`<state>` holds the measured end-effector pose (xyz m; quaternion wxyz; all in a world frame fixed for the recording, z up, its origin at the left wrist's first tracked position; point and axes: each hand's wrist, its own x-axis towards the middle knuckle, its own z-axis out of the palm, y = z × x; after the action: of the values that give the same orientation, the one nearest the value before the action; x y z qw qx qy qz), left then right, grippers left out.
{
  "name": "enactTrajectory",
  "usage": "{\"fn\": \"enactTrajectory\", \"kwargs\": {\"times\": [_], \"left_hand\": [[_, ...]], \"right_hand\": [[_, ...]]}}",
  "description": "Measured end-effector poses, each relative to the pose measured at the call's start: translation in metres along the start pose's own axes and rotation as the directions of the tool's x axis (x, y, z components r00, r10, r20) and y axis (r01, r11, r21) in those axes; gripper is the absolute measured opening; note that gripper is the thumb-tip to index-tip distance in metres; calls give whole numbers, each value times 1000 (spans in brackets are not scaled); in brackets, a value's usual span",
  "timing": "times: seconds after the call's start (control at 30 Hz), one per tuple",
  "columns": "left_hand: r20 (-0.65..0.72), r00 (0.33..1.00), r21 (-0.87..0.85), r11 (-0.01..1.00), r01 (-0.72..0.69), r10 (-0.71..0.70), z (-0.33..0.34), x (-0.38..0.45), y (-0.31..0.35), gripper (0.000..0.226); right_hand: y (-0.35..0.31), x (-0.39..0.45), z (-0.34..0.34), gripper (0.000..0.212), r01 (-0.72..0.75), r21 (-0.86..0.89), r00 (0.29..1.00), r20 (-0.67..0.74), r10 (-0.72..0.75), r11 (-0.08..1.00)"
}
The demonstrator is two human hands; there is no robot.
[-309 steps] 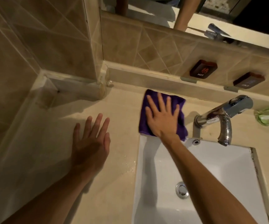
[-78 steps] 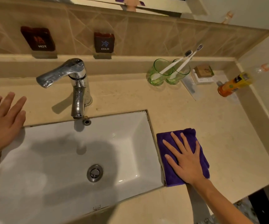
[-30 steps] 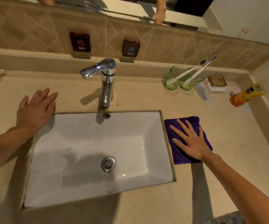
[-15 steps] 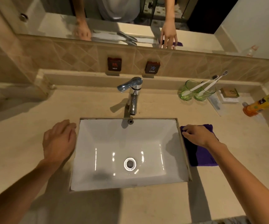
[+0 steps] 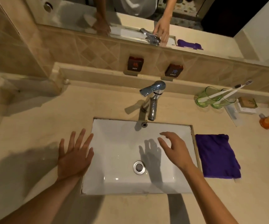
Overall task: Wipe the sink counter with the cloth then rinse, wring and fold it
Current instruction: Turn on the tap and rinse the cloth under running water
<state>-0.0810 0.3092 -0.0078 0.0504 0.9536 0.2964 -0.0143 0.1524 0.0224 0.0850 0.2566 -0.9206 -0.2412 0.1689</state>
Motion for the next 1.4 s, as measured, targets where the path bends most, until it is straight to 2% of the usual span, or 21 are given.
{"fn": "enactTrajectory", "kwargs": {"times": [0.13,0.27,0.37,0.53,0.83,1.23,1.33,1.4], "left_hand": [[3,1000,-11,1000,7,-7,-2,3,0,59],[-38,999,-6,1000,-11,10,-1,2,0,60],[-50,999,-6,1000,-4,4,1,2,-1,60],[-65,998,-12,1000,-5,4,1,3,1,61],[-76,997,-2,1000,-2,2,4,4,0,60],[-64,998,-6,1000,-20,20,5,3,-3,60],[-58,998,-16,1000,-10,9,4,2,-2,61],[-51,999,-10,1000,-16,16,3,2,-2,61]], "right_hand": [[-24,18,-6,56,91,25,981,-175,-85,996],[-70,51,-31,74,253,-46,917,-307,-255,966],[-105,73,-42,80,315,-206,891,-272,-364,926],[-126,95,-29,70,260,-330,937,-141,-320,907],[-118,106,-17,55,253,-464,914,-173,-367,849],[-125,108,-24,63,218,-489,945,-111,-308,845],[-121,108,-28,61,255,-484,924,-133,-359,837],[-121,111,-34,56,238,-428,925,-175,-338,872]]}}
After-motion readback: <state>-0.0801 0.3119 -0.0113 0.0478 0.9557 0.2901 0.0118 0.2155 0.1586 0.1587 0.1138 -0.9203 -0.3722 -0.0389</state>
